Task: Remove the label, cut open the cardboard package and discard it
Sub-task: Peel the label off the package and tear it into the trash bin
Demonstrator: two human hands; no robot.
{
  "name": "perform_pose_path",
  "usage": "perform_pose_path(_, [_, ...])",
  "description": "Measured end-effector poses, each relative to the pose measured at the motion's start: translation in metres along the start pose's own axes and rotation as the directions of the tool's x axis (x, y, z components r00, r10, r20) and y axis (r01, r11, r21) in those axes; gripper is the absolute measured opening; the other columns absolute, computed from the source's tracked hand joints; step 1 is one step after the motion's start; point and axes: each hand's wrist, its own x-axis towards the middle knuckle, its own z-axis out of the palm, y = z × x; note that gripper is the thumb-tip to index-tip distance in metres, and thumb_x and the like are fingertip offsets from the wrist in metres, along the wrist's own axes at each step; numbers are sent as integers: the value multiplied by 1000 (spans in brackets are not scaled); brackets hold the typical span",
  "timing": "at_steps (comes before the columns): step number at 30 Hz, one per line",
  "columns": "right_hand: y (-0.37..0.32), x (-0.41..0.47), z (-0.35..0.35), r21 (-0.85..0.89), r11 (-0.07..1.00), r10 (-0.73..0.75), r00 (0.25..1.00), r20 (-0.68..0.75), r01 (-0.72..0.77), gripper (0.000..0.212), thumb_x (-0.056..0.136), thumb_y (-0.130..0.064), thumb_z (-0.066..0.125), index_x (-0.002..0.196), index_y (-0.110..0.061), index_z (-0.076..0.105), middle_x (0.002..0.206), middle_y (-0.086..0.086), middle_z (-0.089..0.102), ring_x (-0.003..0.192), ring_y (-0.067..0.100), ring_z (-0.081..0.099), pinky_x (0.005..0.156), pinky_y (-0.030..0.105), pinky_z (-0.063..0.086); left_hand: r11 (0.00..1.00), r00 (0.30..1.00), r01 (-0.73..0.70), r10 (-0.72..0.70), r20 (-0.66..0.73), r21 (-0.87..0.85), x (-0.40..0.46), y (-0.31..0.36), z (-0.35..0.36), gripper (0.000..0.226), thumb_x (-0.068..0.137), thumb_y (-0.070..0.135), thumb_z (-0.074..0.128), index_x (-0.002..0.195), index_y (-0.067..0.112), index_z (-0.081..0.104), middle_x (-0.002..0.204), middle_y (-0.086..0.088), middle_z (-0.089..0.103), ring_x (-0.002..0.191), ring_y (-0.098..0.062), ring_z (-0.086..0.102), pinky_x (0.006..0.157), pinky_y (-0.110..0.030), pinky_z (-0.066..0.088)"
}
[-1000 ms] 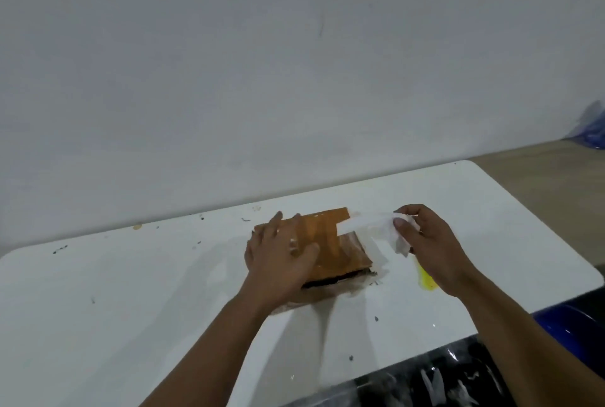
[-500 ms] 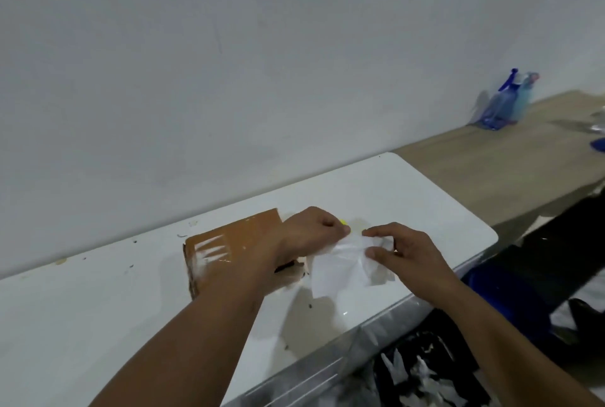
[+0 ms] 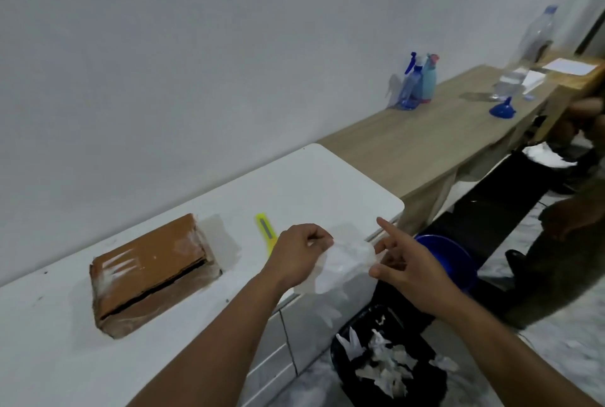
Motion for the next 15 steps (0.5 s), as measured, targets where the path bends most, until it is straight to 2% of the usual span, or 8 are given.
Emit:
perform_pose_path(2, [13,-6,-15,19,1000,-6,999,-34,7,70,67,-56,72,132,-47,48,104,-12,64,94,12,63,90,35,54,1000,1000,-12,12,13,17,0,4,16,11,92,25,67,86,23,76,90,14,75,83,7,63,74,-12,45])
perform_pose_path(5, [22,-10,-26,-59,998,-39,994,-105,33,35,82,-44,69,115,-48,58,106,-16,65,99,3,60,91,31,52,998,998,-37,35,53,43,-4,11,42,10,90,29,68,86,27,77,89,15,76,84,3,66,76,-19,51])
perform_pose_path(7, [25,-12,-28,-128,991,-39,995,-94,26,27,83,-39,70,109,-42,65,106,-17,67,99,-1,61,88,29,53,997,996,-56,51,79,53,-7,19,58,10,90,29,69,86,27,78,85,13,75,78,1,65,70,-19,49])
perform_pose_path(9, [32,-13,-28,-161,987,-3,998,-67,-8,16,83,-35,72,99,-33,72,95,-16,71,91,-2,64,84,28,55,991,990,-104,95,106,88,-9,25,74,11,90,28,70,89,24,79,80,13,73,70,6,61,62,-11,42])
perform_pose_path(11, [38,-15,-29,-170,984,34,998,-55,-43,9,84,-29,71,92,-27,75,84,-13,74,82,-1,67,80,32,57,983,984,-138,123,126,119,-10,29,85,11,90,28,70,90,22,80,81,15,72,71,11,60,63,-5,39])
perform_pose_path(15, [46,-19,-38,-194,978,75,997,5,-73,12,86,-32,68,94,-27,75,82,-11,73,78,2,67,74,29,57,977,980,-152,130,148,148,-8,33,97,10,90,26,71,90,22,80,85,14,73,78,14,61,69,-2,40])
